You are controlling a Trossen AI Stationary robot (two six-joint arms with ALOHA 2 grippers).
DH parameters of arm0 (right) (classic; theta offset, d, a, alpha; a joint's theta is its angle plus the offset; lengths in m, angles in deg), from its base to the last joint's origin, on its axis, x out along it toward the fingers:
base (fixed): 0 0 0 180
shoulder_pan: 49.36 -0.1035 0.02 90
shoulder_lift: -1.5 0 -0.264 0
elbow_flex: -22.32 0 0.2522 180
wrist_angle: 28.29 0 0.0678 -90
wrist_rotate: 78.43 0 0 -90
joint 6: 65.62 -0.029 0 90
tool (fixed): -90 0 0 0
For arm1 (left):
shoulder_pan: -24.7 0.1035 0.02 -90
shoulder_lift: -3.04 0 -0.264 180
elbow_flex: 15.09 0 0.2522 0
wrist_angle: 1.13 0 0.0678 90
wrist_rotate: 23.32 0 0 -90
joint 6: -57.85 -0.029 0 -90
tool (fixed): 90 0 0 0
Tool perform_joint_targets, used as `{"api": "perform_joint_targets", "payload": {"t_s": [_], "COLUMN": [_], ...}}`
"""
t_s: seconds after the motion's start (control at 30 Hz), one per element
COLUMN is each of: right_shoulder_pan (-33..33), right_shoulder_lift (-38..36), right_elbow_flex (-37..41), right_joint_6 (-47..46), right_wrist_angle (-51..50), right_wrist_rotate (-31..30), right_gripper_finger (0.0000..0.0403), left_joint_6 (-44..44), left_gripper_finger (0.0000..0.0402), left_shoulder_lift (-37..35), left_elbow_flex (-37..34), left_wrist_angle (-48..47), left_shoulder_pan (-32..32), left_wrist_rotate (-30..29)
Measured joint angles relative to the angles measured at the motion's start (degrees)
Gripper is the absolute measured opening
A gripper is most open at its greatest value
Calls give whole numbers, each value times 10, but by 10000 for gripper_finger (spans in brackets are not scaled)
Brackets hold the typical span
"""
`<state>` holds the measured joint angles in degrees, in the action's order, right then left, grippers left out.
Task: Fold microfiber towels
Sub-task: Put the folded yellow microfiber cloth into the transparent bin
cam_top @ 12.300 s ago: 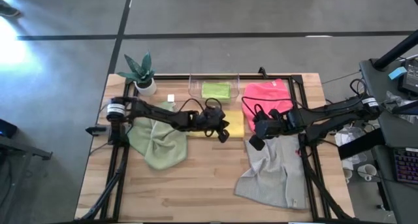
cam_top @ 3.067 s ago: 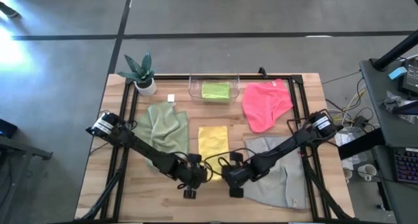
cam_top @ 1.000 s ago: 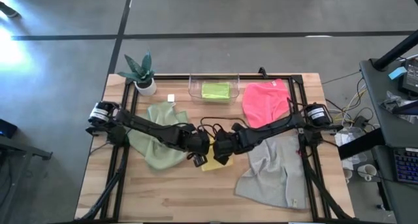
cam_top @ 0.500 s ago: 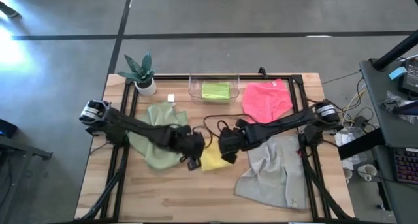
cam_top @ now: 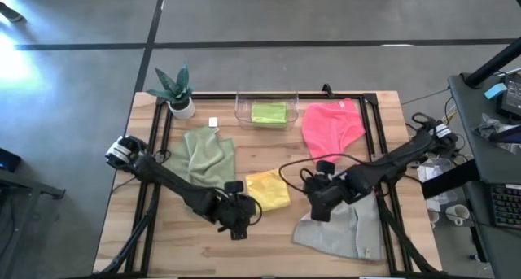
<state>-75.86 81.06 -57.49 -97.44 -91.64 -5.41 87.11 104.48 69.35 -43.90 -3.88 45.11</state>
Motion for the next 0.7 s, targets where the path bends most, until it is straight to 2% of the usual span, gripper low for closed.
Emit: {"api": "perform_joint_targets", "payload": {"t_s": [0.23, 0.43, 0.7], "right_shoulder_pan": [-12, -9, -1], "right_shoulder_lift": [5, 38, 108], "right_elbow_flex": [86, 100, 66], "right_joint_6": [64, 154, 249], "right_wrist_angle": [167, 261, 265], "right_wrist_rotate": [10, 11, 20], "right_gripper_finger": [150, 169, 193], "left_joint_6": [-32, -30, -31], "left_gripper_finger": [155, 155, 155], "left_shoulder_lift": [44, 71, 88], "left_elbow_flex": [0, 0, 1], "left_wrist_angle": [46, 55, 68], "left_shoulder_pan": [1, 1, 2], "left_wrist_rotate": [0, 2, -1]}}
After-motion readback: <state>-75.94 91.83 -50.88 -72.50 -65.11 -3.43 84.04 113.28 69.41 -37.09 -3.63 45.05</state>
